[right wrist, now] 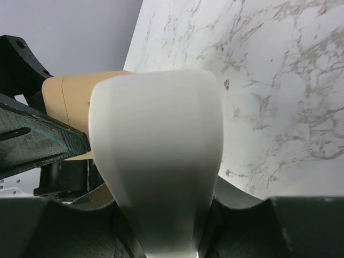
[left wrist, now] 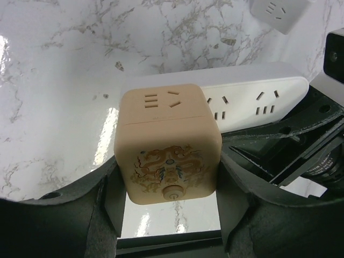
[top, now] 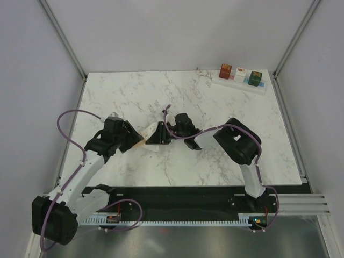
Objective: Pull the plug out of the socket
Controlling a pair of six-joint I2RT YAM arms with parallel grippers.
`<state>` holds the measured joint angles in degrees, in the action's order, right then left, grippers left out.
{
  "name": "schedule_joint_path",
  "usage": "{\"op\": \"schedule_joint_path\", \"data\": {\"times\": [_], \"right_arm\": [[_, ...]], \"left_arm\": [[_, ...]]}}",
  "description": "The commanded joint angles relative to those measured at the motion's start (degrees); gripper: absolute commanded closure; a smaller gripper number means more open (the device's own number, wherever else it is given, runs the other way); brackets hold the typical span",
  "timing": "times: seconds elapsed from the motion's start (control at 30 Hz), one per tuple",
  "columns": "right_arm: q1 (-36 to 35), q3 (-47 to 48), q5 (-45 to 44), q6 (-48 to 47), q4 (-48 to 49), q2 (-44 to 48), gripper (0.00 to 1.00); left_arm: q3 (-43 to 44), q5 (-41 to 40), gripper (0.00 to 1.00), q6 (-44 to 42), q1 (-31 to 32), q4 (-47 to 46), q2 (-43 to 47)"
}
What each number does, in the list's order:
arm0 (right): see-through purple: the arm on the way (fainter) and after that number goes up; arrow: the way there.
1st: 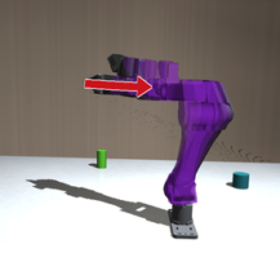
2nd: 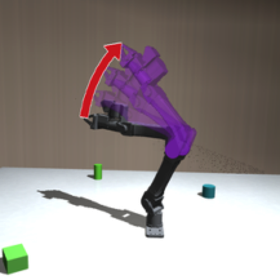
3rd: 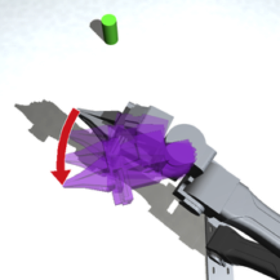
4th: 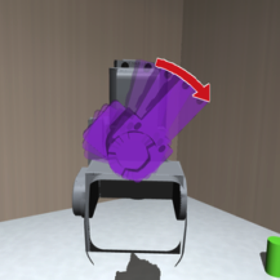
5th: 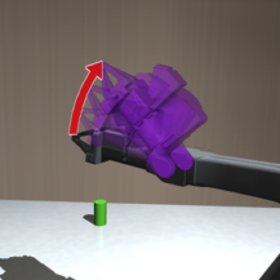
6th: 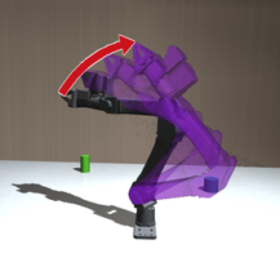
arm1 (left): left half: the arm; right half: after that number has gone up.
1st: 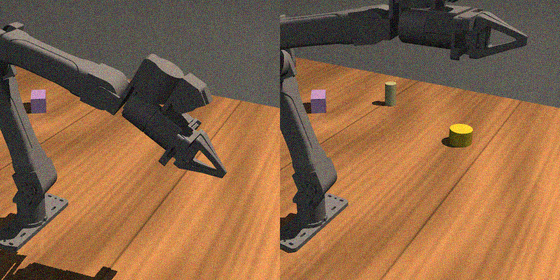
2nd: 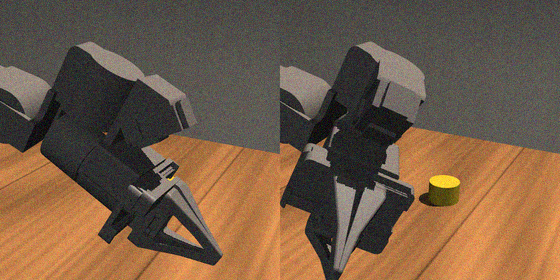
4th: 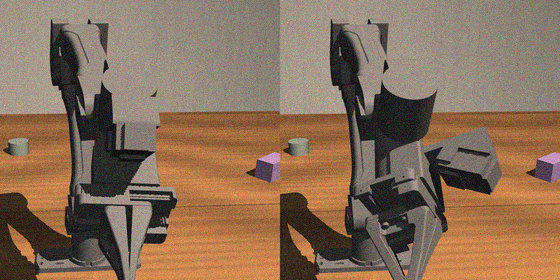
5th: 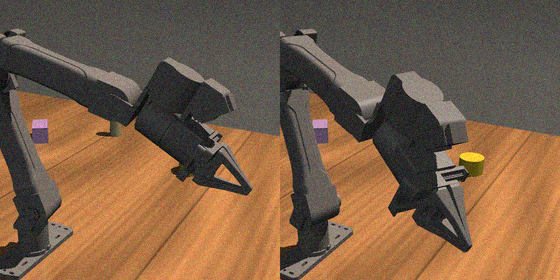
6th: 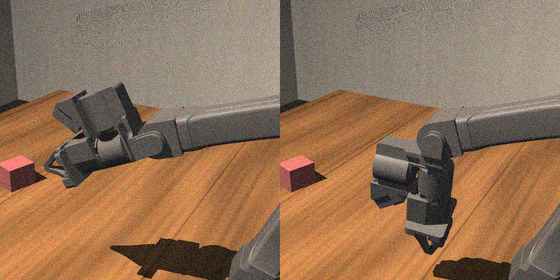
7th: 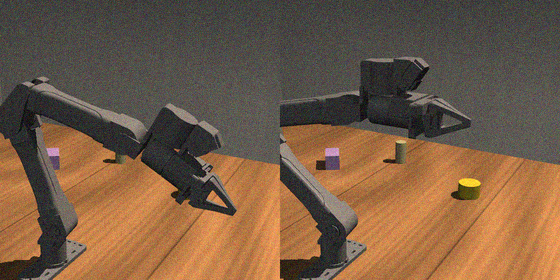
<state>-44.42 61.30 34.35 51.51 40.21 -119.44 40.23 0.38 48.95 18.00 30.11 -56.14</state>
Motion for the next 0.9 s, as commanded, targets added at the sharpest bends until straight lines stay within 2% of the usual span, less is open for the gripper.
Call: {"op": "schedule_joint_path", "data": {"times": [0.0, 0.07, 0.13, 0.17, 0.27, 0.3, 0.33, 0.4, 0.47, 0.5, 0.53, 0.57, 0.6, 0.67, 0.7, 0.73, 0.77, 0.8, 0.83, 0.87], "right_arm": [[0.0, -1.4, -3.6, 4.6, 3.0, -4.2, 1.00], [0.4, -2.1, -2.8, 6.3, 5.8, -4.1, 1.00], [0.4, -2.2, -3.0, 6.0, 4.7, -3.5, 1.00], [0.5, -2.0, -3.5, 5.0, 4.1, -2.6, 1.00], [0.5, 0.0, -7.0, -0.3, -2.8, 0.7, 1.00], [0.5, 1.6, -8.8, -2.7, -5.7, 1.8, 1.00], [0.4, 2.2, -10.7, -4.7, -11.3, 3.0, 1.00], [0.4, 2.7, -17.1, -10.4, -15.5, 6.7, 1.00], [0.4, 2.2, -22.1, -13.6, -19.1, 10.1, 1.00], [0.5, 1.6, -23.1, -13.8, -19.2, 11.1, 1.00], [0.7, 0.5, -23.4, -13.8, -19.1, 12.2, 1.00], [0.8, 0.0, -22.9, -13.5, -18.2, 12.6, 1.00], [1.2, -1.3, -21.2, -11.8, -16.8, 12.8, 1.00], [1.5, -1.5, -19.5, -10.4, -14.6, 12.6, 1.00], [1.6, -1.4, -18.9, -9.2, -14.5, 12.3, 1.00], [1.8, -1.2, -17.9, -8.3, -13.8, 12.0, 1.00], [2.1, -1.3, -16.4, -6.5, -12.5, 10.9, 1.00], [3.1, -2.2, -14.3, -4.1, -9.9, 9.9, 1.00], [3.8, -2.8, -8.9, 2.4, -2.3, 7.7, 1.00], [4.3, -3.1, -7.5, 4.7, 0.6, 6.6, 1.00]], "left_arm": [[3.2, 9.1, 0.98, 0.3, 1.9, -3.5, 4.6], [6.9, -0.2, 0.98, -5.2, 4.7, 0.5, 6.9], [8.4, -0.7, 0.98, -8.7, 5.2, 0.9, 8.3], [8.8, 6.4, 0.98, -8.9, 4.9, 0.7, 8.2], [8.5, 20.5, 0.98, -2.1, 3.3, -2.0, 8.2], [7.6, 22.9, 0.98, 3.5, 3.1, -3.6, 8.5], [7.0, 24.7, 0.98, 6.2, 3.0, -5.0, 8.9], [6.0, 27.8, 0.98, 12.4, 3.0, -7.0, 10.5], [6.4, 28.0, 0.98, 14.5, 3.0, -8.3, 11.8], [8.8, 27.0, 0.98, 12.1, 3.0, -7.8, 11.9], [11.6, 25.0, 0.98, 8.6, 3.7, -2.0, 11.5], [14.8, 17.1, 0.98, 4.4, 4.4, 3.6, 10.4], [20.1, 13.6, 0.98, -2.4, 5.0, 7.4, 8.7], [21.6, 9.4, 0.98, -8.4, 5.6, 11.9, 7.9], [21.4, 9.4, 0.98, -8.8, 5.6, 12.3, 7.9], [20.2, 11.5, 0.98, -8.3, 5.2, 11.6, 8.2], [18.2, 22.4, 0.98, -7.3, 4.2, 4.8, 8.8], [11.1, 29.5, 0.98, -0.5, 1.6, -2.9, 10.6], [7.0, 35.4, 0.98, 5.0, 1.1, -10.4, 11.4], [3.8, 39.7, 0.98, 9.8, 1.1, -19.6, 11.7]]}}
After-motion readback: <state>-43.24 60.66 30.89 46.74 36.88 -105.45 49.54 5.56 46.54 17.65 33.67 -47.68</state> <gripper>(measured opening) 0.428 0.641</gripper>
